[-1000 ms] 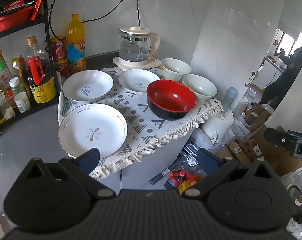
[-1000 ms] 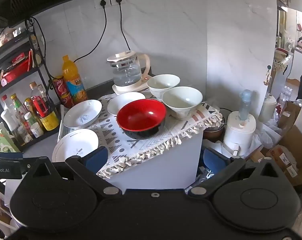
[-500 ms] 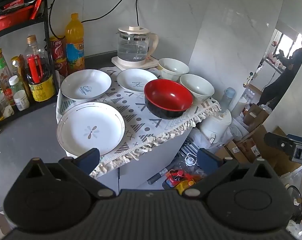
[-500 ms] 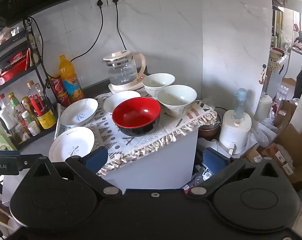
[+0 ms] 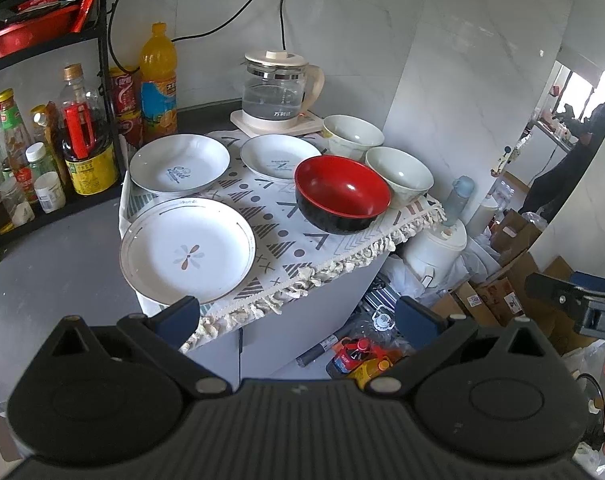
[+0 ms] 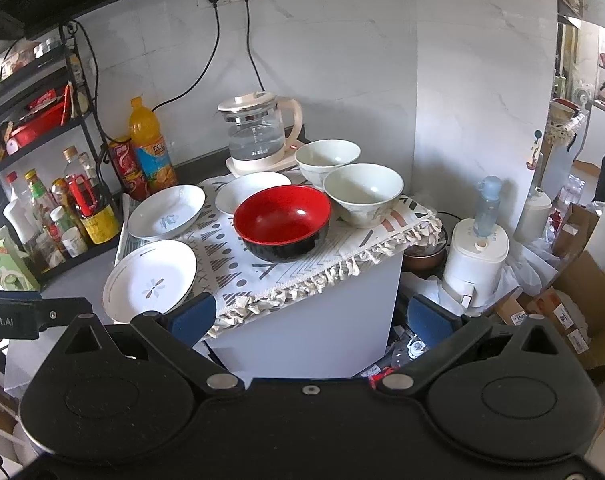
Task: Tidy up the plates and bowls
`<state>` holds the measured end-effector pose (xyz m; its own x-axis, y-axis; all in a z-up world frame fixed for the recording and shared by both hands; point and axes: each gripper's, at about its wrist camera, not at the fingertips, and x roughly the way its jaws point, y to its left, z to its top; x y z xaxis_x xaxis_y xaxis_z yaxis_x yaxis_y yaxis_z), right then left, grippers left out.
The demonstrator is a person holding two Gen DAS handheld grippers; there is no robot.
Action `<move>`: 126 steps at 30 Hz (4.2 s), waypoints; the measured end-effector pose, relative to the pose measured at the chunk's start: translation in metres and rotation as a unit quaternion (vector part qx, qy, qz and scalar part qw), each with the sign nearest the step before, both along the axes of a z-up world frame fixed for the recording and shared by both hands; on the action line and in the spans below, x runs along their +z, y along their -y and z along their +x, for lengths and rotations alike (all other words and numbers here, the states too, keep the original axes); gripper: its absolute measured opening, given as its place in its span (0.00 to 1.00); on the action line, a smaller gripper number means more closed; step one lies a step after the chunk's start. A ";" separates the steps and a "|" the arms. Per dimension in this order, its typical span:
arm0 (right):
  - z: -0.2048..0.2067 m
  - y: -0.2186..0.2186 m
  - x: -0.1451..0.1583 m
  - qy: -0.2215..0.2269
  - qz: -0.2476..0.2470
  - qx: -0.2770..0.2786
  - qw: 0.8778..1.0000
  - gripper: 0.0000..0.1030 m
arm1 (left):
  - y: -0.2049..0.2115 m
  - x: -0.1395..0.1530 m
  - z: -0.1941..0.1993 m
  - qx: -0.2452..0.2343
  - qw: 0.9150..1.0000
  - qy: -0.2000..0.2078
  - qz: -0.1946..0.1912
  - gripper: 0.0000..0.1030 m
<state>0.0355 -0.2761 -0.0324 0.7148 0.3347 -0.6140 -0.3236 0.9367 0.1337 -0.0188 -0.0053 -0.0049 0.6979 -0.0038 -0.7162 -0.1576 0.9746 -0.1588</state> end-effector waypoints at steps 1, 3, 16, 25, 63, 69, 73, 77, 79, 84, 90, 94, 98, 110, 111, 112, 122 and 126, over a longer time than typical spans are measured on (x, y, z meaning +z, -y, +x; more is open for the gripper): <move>0.000 0.000 0.000 0.000 0.000 0.001 1.000 1.00 | 0.000 0.000 0.000 0.001 1.000 0.000 0.000 1.00; 0.000 -0.001 0.000 0.000 0.000 0.001 1.000 1.00 | 0.000 0.001 -0.001 0.002 1.000 0.000 0.000 1.00; 0.002 0.000 -0.001 0.001 -0.004 0.002 1.000 1.00 | -0.002 0.002 0.003 0.008 1.000 -0.001 -0.002 1.00; 0.005 0.000 -0.002 -0.001 -0.003 0.005 1.000 1.00 | -0.002 0.003 0.005 0.008 1.000 -0.003 -0.004 1.00; 0.010 0.017 0.000 0.007 0.009 0.015 1.000 1.00 | 0.002 0.001 0.003 0.023 1.000 -0.007 -0.005 1.00; 0.017 0.025 -0.003 0.003 0.009 0.002 1.000 1.00 | 0.009 0.001 0.016 0.020 1.000 -0.016 -0.003 0.99; 0.025 0.032 -0.006 -0.004 0.011 -0.007 1.000 1.00 | 0.014 -0.001 0.029 0.019 1.000 -0.019 -0.008 0.99; 0.036 0.034 -0.010 -0.012 0.006 -0.014 1.000 1.00 | 0.016 -0.004 0.046 0.019 0.999 -0.024 -0.018 0.99; 0.043 0.035 -0.013 -0.016 0.006 -0.015 1.000 1.00 | 0.017 -0.006 0.056 0.016 0.999 -0.026 -0.019 0.99; 0.064 0.036 -0.018 -0.019 0.006 -0.022 1.000 1.00 | 0.018 -0.012 0.086 0.005 0.999 -0.025 -0.025 0.99; 0.099 0.032 -0.022 -0.021 0.003 -0.035 0.999 1.00 | 0.016 -0.020 0.137 -0.015 0.999 -0.030 -0.031 0.98; 0.132 0.025 -0.026 -0.031 0.004 -0.045 0.999 0.99 | 0.012 -0.024 0.176 -0.031 0.999 -0.029 -0.034 0.97; 0.164 0.018 -0.032 -0.046 0.005 -0.061 0.997 0.98 | 0.008 -0.028 0.216 -0.046 0.998 -0.034 -0.037 0.97; 0.231 0.000 -0.048 -0.081 0.015 -0.088 0.993 0.84 | 0.001 -0.049 0.322 -0.104 0.992 -0.051 -0.051 0.89; 0.236 -0.001 -0.050 -0.085 0.017 -0.091 0.992 0.83 | 0.001 -0.051 0.330 -0.111 0.991 -0.053 -0.053 0.88; 0.240 -0.003 -0.051 -0.088 0.017 -0.094 0.992 0.82 | 0.002 -0.054 0.337 -0.117 0.990 -0.055 -0.053 0.87; 0.279 -0.012 -0.068 -0.114 0.035 -0.128 0.985 0.66 | 0.009 -0.075 0.396 -0.162 0.981 -0.078 -0.069 0.71; 0.293 -0.011 -0.075 -0.129 0.042 -0.133 0.982 0.61 | 0.015 -0.083 0.413 -0.170 0.979 -0.086 -0.077 0.65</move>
